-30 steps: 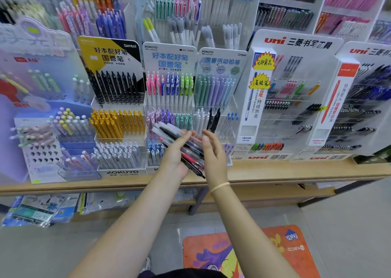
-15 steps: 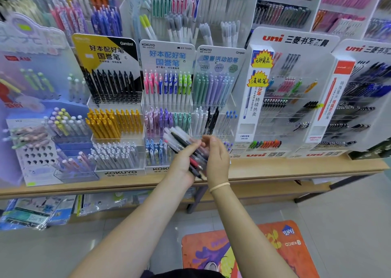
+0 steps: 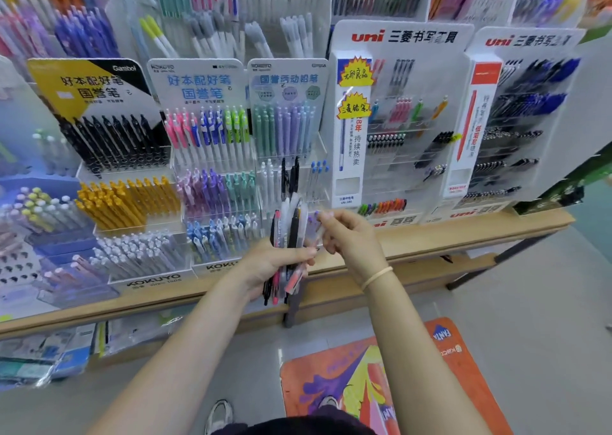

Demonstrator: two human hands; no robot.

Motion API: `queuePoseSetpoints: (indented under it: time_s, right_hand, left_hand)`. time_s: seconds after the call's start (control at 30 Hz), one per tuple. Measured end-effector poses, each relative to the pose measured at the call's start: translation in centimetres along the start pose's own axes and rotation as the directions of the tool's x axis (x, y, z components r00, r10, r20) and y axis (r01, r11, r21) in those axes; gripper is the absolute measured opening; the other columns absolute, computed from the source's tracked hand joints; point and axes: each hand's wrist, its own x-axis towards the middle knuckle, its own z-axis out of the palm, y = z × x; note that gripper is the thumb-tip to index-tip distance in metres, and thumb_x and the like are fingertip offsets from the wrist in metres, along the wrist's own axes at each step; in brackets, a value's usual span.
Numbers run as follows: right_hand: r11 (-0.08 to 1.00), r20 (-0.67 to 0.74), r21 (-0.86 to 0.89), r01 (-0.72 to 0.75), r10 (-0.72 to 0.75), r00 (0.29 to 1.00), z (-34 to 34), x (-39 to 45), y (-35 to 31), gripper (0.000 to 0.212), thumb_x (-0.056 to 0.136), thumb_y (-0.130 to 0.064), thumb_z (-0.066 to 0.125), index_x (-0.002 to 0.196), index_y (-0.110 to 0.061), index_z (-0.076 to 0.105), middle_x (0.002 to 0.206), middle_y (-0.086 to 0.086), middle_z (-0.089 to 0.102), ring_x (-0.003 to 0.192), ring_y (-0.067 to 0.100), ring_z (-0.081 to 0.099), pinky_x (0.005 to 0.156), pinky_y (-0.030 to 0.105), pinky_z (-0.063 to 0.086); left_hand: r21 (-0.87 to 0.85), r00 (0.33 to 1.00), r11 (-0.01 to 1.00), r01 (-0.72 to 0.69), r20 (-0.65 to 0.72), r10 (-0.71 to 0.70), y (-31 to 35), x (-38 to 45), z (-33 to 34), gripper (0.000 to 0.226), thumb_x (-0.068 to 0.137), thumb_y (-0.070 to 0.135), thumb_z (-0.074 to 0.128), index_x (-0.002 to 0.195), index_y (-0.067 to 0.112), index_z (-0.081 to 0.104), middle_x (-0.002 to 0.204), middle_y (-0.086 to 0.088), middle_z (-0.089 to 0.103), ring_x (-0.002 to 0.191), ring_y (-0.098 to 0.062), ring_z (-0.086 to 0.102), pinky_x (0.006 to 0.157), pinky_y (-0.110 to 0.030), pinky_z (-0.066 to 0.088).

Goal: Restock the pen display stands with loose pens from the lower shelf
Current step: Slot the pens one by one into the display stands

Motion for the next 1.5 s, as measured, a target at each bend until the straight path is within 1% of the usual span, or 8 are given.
queuePoseSetpoints:
  time_s: [0.27,0.47,0.7,0.87,0.97,1.23,1.37,1.5]
  right_hand:
    - [0.978,-0.246,0.194,0.072,-0.022,0.969,-9.7,0.7,-0.5,0.015,0.099,-0.015,0.058,0.087,-0.01,0.05,0.053,-0.003,0.052,0.044,0.015,0.044,0.041,0.024,0.035]
    - [0.97,-0.013,0.235,-0.059,0.064,0.998,-11.8,1.2,0.4,0.02,0.097,-0.002,0.058,0.089,-0.011,0.042,0.069,0.016,0.065,0.054,0.025,0.06,0.047,0.026,0.049]
    - [0.993,0.339,-0.076,-0.09,0.111,0.934,-12.8,1.4,2.5,0.017,0.102,-0.012,0.051,0.108,0.004,0.049,0.073,0.006,0.066,0.051,0.018,0.057,0.048,0.025,0.04]
    - [0.98,0.43,-0.152,-0.131,0.185,0.884,-12.3,1.4,2.5,0.013,0.102,-0.017,0.053,0.098,-0.005,0.05,0.068,0.004,0.065,0.048,0.019,0.055,0.045,0.026,0.039]
    - [0.977,0.406,-0.183,-0.112,0.179,0.896,-11.6,2.1,2.2,0.02,0.1,-0.022,0.057,0.091,-0.004,0.06,0.073,0.005,0.066,0.061,0.016,0.061,0.055,0.029,0.047]
    - [0.99,0.27,-0.141,-0.021,0.059,0.961,-5.6,4.4,0.1,0.017,0.099,-0.026,0.058,0.09,-0.019,0.07,0.086,0.013,0.069,0.063,0.015,0.054,0.055,0.024,0.041]
    - [0.989,0.248,-0.141,-0.052,0.086,0.965,-1.1,5.7,-0.1,0.02,0.098,-0.02,0.06,0.101,-0.003,0.07,0.054,-0.01,0.056,0.049,0.006,0.047,0.052,0.019,0.04]
    - [0.993,0.245,-0.029,-0.114,0.118,0.962,4.2,6.4,-0.8,0.02,0.099,-0.019,0.058,0.104,-0.003,0.069,0.073,0.002,0.07,0.075,0.025,0.062,0.062,0.03,0.042]
  left_hand:
    - [-0.27,0.978,0.962,0.047,-0.184,-0.099,-2.2,2.6,7.0,0.022,0.073,0.01,0.077,0.091,-0.001,0.071,0.066,-0.011,0.068,0.045,-0.015,0.059,0.044,-0.025,0.051]
    - [-0.452,0.91,0.891,-0.031,-0.381,-0.162,-2.0,6.1,10.9,0.028,0.083,0.025,0.077,0.102,0.004,0.076,0.065,-0.008,0.065,0.047,-0.017,0.059,0.048,-0.025,0.051]
    - [-0.391,0.908,0.919,-0.045,-0.399,-0.126,-1.3,7.4,12.2,0.067,0.051,0.034,0.095,0.106,0.002,0.076,0.087,-0.021,0.071,0.064,-0.03,0.066,0.068,-0.039,0.054]
    - [-0.381,0.906,0.921,-0.088,-0.414,-0.084,-1.3,7.1,11.8,0.043,0.069,0.021,0.083,0.105,0.001,0.073,0.077,-0.014,0.073,0.067,-0.028,0.071,0.063,-0.035,0.057]
    - [-0.338,0.908,0.937,-0.09,-0.414,-0.062,-1.4,6.5,10.8,0.036,0.067,0.024,0.083,0.097,0.004,0.077,0.075,-0.009,0.074,0.069,-0.024,0.071,0.076,-0.037,0.056]
    - [-0.106,0.963,0.992,-0.074,-0.267,0.043,-1.0,4.6,4.8,0.025,0.073,0.012,0.08,0.095,0.005,0.075,0.076,-0.007,0.074,0.066,-0.017,0.068,0.061,-0.026,0.053]
    - [-0.06,0.969,0.996,-0.067,-0.241,0.051,-0.2,4.1,0.0,0.019,0.081,0.007,0.079,0.099,0.001,0.075,0.086,-0.01,0.076,0.076,-0.018,0.071,0.066,-0.023,0.055]
    - [-0.054,0.974,0.996,-0.074,-0.22,0.061,1.4,3.8,-5.6,0.034,0.07,0.013,0.088,0.099,0.002,0.075,0.091,-0.012,0.076,0.083,-0.024,0.071,0.073,-0.03,0.057]
